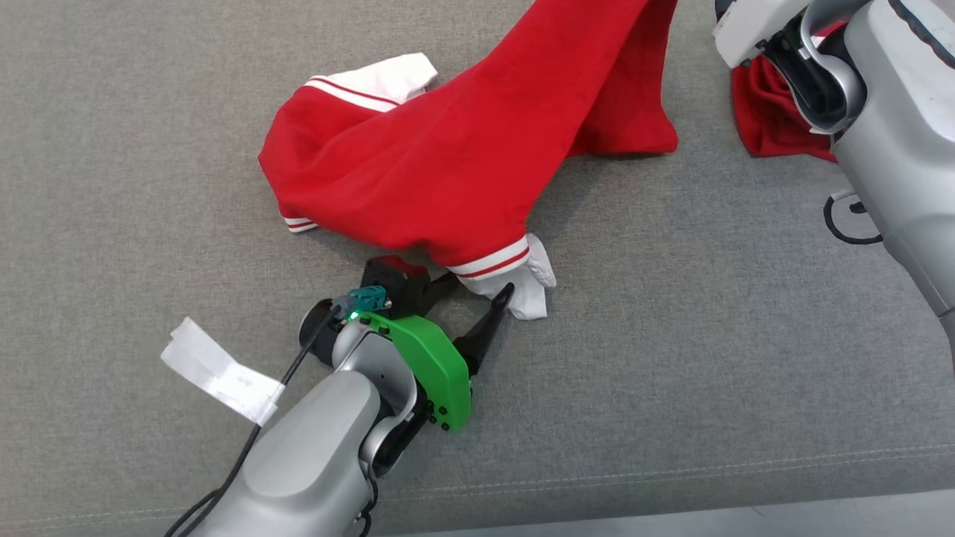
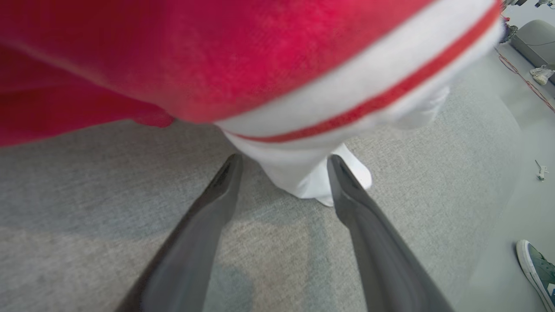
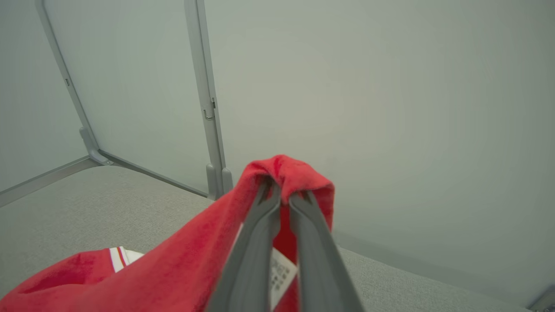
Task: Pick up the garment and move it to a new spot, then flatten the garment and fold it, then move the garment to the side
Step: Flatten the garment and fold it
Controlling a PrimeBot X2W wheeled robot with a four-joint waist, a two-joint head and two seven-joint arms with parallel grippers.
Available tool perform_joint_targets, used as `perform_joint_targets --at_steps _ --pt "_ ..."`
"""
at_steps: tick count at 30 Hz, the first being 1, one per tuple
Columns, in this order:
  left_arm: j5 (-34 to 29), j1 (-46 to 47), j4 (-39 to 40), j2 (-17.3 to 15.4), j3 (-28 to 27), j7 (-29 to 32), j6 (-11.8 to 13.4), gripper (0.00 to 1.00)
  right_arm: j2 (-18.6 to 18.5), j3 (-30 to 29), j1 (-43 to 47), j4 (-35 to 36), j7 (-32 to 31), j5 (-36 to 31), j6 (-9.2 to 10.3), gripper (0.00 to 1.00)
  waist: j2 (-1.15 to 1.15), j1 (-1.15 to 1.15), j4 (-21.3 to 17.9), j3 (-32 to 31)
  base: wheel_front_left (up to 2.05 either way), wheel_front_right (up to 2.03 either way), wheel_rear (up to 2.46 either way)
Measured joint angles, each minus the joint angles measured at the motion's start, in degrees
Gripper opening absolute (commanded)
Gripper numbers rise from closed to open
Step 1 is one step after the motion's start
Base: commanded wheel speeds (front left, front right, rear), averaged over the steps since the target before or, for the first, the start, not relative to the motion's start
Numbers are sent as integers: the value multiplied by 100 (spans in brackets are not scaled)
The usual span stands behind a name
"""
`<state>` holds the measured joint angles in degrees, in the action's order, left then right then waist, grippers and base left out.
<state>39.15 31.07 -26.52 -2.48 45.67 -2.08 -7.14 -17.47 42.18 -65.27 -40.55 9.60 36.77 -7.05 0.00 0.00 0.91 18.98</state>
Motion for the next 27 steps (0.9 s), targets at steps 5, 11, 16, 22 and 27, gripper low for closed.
perform_joint_targets --at_steps 5,11,16,22,27 --pt "180 87 -107 -1 79 -7 0 0 -48 -11 -3 -189 155 -1 0 0 0 0 -99 46 0 0 0" --pt "252 87 -73 -20 264 -105 0 0 -77 -96 26 -346 313 0 0 0 0 0 -78 -83 0 0 0" --pt "186 85 86 -476 208 -302 0 0 -170 -250 267 -481 407 24 0 0 0 0 -39 -284 0 0 0" --pt "45 118 318 -1285 109 -230 -2 0 -243 -385 577 -558 450 121 -1 0 0 0 14 -605 0 0 0" --pt "-133 503 432 -2114 -310 -147 -27 0 -240 -413 937 -572 456 168 -2 0 0 0 55 -915 0 0 0"
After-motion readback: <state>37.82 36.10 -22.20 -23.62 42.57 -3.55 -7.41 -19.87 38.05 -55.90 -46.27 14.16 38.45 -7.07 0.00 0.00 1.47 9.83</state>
